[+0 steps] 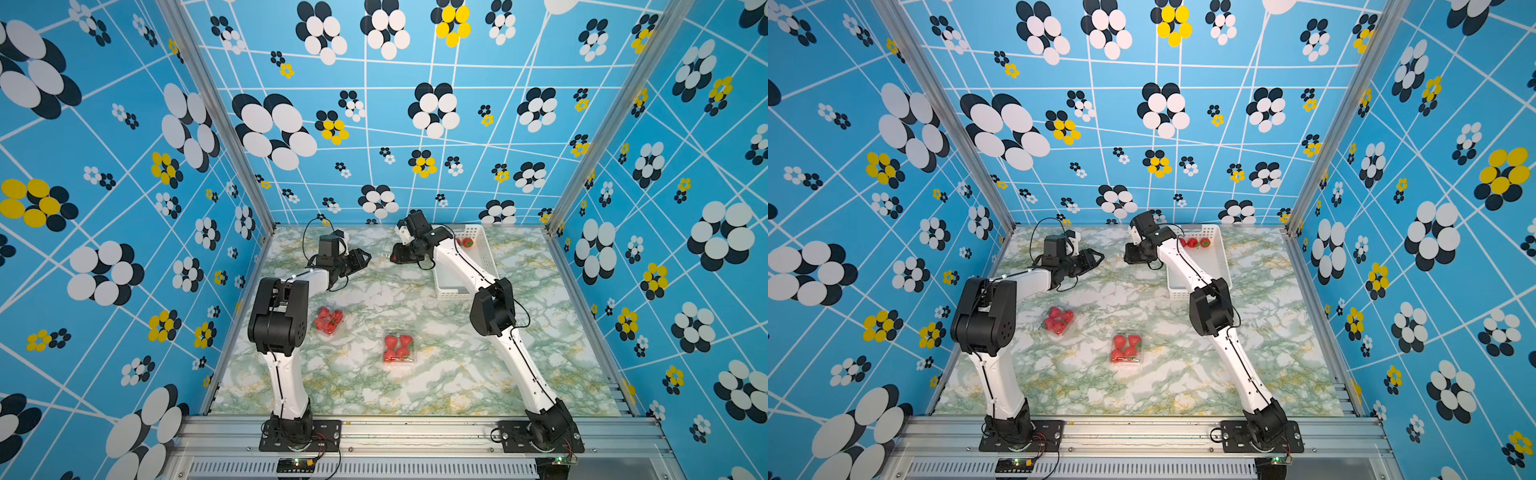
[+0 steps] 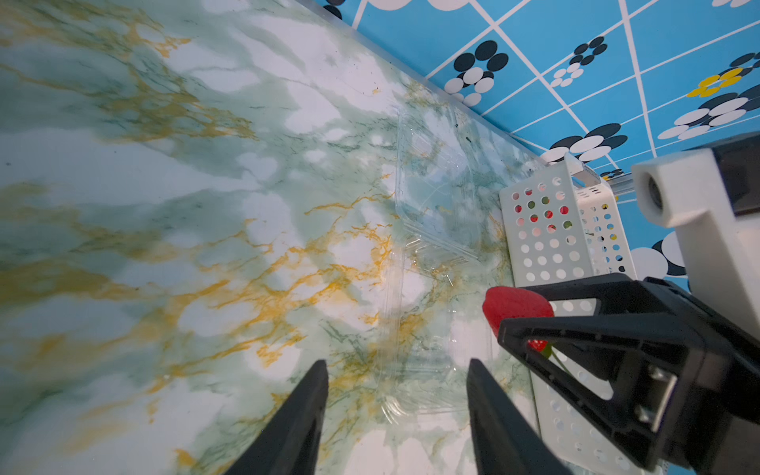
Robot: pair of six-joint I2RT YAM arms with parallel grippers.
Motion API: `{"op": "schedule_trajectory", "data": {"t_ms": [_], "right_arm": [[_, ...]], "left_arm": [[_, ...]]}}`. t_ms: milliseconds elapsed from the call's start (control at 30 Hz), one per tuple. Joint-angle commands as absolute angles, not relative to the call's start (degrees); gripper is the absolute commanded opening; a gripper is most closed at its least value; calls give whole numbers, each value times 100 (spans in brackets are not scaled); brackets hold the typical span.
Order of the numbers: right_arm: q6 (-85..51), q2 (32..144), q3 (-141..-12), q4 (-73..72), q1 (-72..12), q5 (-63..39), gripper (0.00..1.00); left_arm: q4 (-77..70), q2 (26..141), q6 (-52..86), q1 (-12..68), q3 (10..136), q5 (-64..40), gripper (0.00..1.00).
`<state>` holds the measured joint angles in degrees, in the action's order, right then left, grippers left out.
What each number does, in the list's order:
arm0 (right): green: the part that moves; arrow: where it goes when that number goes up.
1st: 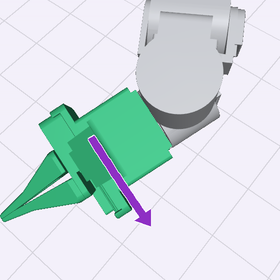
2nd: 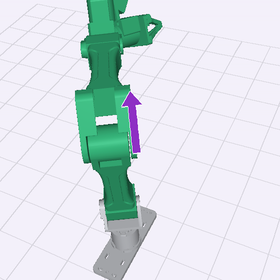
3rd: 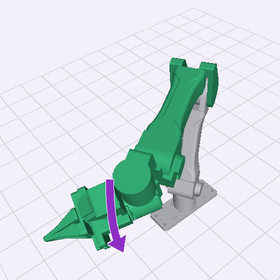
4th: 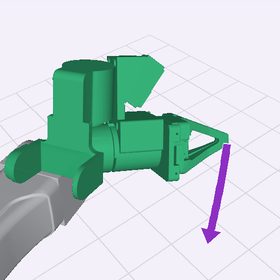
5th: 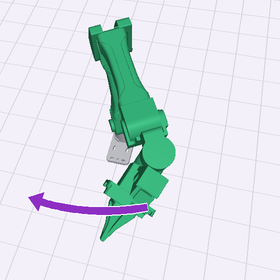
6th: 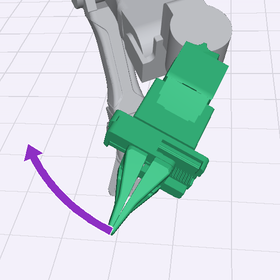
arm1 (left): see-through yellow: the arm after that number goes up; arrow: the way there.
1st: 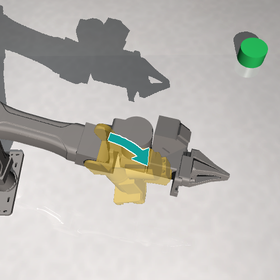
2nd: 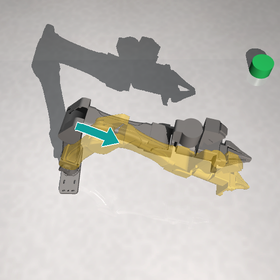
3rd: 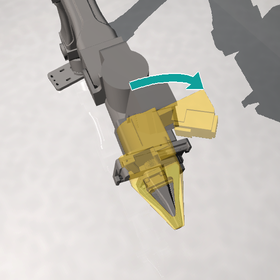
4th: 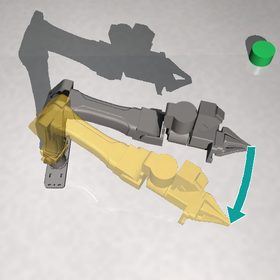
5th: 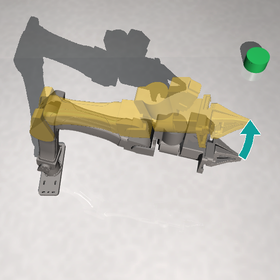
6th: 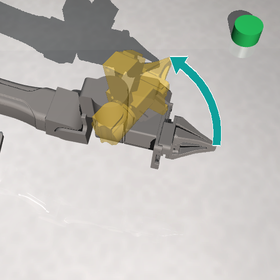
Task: Pack strawberries into containers
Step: Place the strawberry in the packing box.
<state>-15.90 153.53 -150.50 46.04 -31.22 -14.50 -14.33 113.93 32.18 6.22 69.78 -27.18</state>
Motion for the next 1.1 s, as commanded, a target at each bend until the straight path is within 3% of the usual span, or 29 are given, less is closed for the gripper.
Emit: {"op": "schedule_trajectory", "data": {"t_ms": [0,433,733,900,1067], "right_arm": [[-1638,15538,-15167,4618,-3224,-1547,33],[-1572,15549,-15220,4701,-3234,-1442,56],[-1145,14912,-15268,4870,-3015,-641,56],[-1139,14340,-14682,4734,-2514,215,55],[-1090,14447,-14491,4624,-1992,271,54]], "left_arm": [[-1614,11507,3263,598,6947,-2826,55],[-1654,11580,3279,606,6943,-2880,55],[-1663,11683,3305,650,6996,-2913,55],[-1702,11809,3363,728,7095,-2907,56],[-1620,11881,3366,782,7211,-2848,56]]}}
